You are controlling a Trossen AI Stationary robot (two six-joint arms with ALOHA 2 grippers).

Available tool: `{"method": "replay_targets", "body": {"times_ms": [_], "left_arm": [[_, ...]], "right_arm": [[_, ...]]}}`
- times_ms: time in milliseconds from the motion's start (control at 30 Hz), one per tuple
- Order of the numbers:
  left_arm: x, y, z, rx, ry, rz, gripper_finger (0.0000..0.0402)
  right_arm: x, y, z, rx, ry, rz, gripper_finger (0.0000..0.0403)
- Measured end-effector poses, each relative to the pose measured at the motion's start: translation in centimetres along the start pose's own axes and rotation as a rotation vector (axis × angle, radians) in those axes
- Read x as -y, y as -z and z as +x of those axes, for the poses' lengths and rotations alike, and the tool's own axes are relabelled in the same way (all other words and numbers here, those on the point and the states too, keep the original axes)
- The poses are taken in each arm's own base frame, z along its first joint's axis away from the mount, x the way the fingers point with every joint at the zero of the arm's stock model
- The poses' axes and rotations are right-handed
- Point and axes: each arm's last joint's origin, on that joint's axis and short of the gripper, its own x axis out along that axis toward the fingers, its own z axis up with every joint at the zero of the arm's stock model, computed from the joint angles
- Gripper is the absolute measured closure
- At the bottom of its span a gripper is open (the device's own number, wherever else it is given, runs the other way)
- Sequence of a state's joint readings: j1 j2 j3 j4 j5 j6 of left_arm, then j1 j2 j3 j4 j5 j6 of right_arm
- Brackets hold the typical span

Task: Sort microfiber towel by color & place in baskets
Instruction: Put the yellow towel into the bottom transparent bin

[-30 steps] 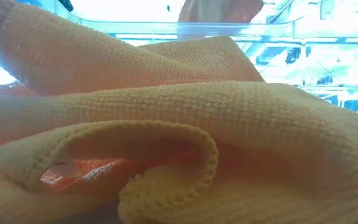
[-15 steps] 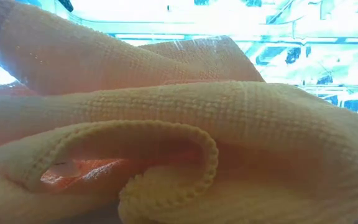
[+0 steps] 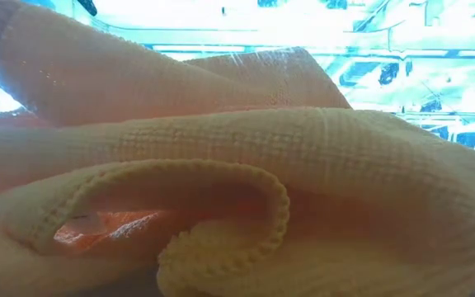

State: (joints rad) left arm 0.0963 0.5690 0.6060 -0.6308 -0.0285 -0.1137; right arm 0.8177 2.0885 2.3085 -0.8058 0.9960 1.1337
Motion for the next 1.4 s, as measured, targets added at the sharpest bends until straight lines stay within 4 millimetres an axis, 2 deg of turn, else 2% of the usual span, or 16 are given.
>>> {"method": "replay_targets", "body": {"times_ms": [267, 467, 600, 867, 1100, 1400], "left_arm": [[0.0, 0.0, 0.0, -0.001, -0.001, -0.014, 0.0402], [0.0, 0.0, 0.0, -0.001, -0.001, -0.015, 0.0402], [0.0, 0.0, 0.0, -0.001, -0.001, -0.013, 0.0402], [0.0, 0.0, 0.0, -0.001, -0.007, 0.011, 0.0402], [0.0, 0.0, 0.0, -0.003, -0.009, 0.013, 0.0401], [0.0, 0.0, 0.0, -0.002, -0.009, 0.009, 0.0402]], "right_arm": [[2.2, 2.5, 3.9, -0.229, 0.122, 0.068, 0.0403], [4.8, 4.7, 6.8, -0.476, 0.322, 0.166, 0.0403], [6.6, 5.5, 9.1, -0.575, 0.445, 0.202, 0.0403], [8.9, 6.6, 13.8, -0.727, 0.515, 0.233, 0.0403], [8.9, 6.4, 14.2, -0.765, 0.482, 0.178, 0.0394], [8.0, 4.7, 11.6, -0.713, 0.465, 0.08, 0.0289]]}}
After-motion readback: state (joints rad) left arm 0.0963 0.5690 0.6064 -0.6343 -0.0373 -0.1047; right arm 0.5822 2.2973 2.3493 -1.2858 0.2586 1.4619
